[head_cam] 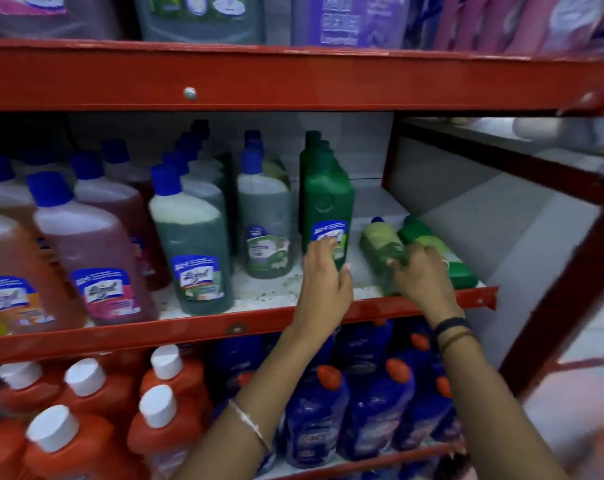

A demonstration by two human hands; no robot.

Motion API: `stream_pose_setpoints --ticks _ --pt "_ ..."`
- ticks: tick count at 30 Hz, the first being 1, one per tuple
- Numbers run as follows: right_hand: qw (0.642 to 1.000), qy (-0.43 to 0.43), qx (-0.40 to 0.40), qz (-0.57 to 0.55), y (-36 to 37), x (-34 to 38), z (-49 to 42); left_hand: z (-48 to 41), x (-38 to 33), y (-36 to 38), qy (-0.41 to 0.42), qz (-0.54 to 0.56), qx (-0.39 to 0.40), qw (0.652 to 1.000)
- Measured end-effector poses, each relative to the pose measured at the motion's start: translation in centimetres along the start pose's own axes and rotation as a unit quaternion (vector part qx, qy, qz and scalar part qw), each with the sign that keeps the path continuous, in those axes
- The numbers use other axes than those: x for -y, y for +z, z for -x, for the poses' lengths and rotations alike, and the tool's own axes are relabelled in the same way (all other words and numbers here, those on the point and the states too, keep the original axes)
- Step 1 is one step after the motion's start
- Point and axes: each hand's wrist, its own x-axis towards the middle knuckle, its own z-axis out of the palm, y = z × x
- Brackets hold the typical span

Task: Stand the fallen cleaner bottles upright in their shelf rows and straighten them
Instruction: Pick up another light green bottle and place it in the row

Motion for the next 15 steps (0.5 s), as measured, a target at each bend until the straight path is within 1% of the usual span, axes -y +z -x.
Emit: stream_pose_setpoints --ticks 1,2,4,5,7,9,10,12,15 --pt "0.999 0.027 0.026 0.034 -0.2 -0.8 -0.3 -0.7 -0.1 1.8 -0.031 -0.002 0.044 0.999" --pt "0.997 0.033 0.045 0.056 -0.4 -1.1 -0.5 -1.4 -0.2 3.4 -0.064 -0.005 0.086 0.994" --pt "0.995 0.018 0.057 0.078 -0.5 -1.1 -0.9 -2.7 -0.5 6.0 -0.126 -0.007 0.152 0.980" --pt "0.994 0.014 0.060 0.086 -0.6 -0.9 -1.2 -3.3 -0.8 7.1 -0.151 -0.006 0.167 0.974" --pt "0.994 0.019 0.065 0.085 -0.8 -0.9 -2.1 -4.4 -1.5 8.6 -0.200 -0.031 0.165 0.965" --pt "0.996 0.032 0.069 0.056 -1.1 -1.1 -2.8 -5.6 -1.8 9.3 -0.248 -0.068 0.149 0.955" --pt "0.996 0.035 0.069 0.042 -1.2 -1.3 -3.0 -6.2 -1.7 9.4 -0.268 -0.072 0.154 0.948" --pt "0.996 0.035 0.074 0.030 -1.3 -1.7 -3.4 -7.2 -1.4 9.5 -0.299 -0.042 0.174 0.937" --pt "0.997 0.037 0.071 -0.012 -0.9 -2.5 -4.1 -7.6 -0.9 9.2 -0.358 0.069 0.167 0.916"
